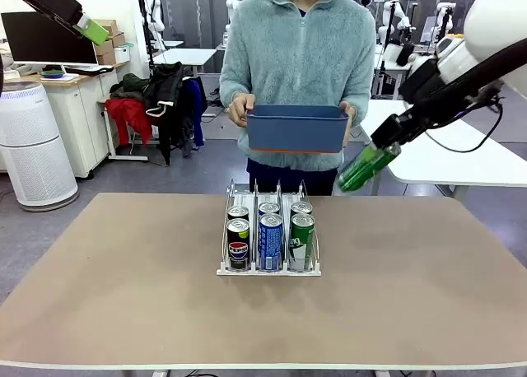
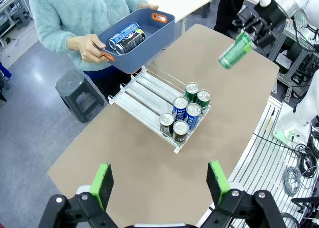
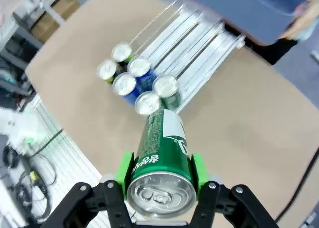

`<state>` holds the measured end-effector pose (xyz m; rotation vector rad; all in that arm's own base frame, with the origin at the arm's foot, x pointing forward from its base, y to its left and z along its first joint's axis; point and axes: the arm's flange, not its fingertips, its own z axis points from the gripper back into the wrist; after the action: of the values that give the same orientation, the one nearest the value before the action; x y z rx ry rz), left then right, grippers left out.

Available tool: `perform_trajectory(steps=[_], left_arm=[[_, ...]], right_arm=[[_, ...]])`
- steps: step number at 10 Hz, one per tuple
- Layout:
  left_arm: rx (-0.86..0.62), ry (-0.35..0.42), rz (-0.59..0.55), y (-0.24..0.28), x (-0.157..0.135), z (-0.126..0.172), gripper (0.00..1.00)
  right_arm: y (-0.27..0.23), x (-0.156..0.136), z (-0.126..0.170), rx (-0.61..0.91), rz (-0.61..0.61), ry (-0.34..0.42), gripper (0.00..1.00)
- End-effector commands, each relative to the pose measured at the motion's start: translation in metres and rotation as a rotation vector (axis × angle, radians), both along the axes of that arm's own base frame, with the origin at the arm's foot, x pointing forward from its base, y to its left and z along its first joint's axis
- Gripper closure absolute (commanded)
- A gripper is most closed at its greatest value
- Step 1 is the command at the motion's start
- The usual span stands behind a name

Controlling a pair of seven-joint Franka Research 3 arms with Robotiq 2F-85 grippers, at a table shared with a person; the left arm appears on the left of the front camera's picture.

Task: Fill the beverage cans into the dispenser.
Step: Place the picked Sprite in the line of the Automatic Can Dispenser with the same cans.

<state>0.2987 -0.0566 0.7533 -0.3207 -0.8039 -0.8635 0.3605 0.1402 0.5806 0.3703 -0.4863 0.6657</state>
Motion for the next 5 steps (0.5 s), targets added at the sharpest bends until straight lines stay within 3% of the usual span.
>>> perform_trajectory(steps=[1, 2, 4, 5], left_arm=[[-0.009, 0.008, 0.005, 0.0, 0.0, 0.0, 0.0], [-0.009, 0.008, 0.005, 0.0, 0.0, 0.0, 0.0], [-0.009, 0.008, 0.005, 0.0, 0.0, 0.0, 0.0], [-0.009, 0.008, 0.005, 0.0, 0.0, 0.0, 0.0]], right_arm=[[-0.012, 0.014, 0.015, -0.035, 0.268, 0.146, 0.42], [0.0, 0.0, 0.0, 0.0, 0.0, 0.0, 0.42], [0.0, 0.0, 0.0, 0.0, 0.0, 0.0, 0.42], [0.0, 0.001, -0.004, -0.007, 0.086, 0.06, 0.42]])
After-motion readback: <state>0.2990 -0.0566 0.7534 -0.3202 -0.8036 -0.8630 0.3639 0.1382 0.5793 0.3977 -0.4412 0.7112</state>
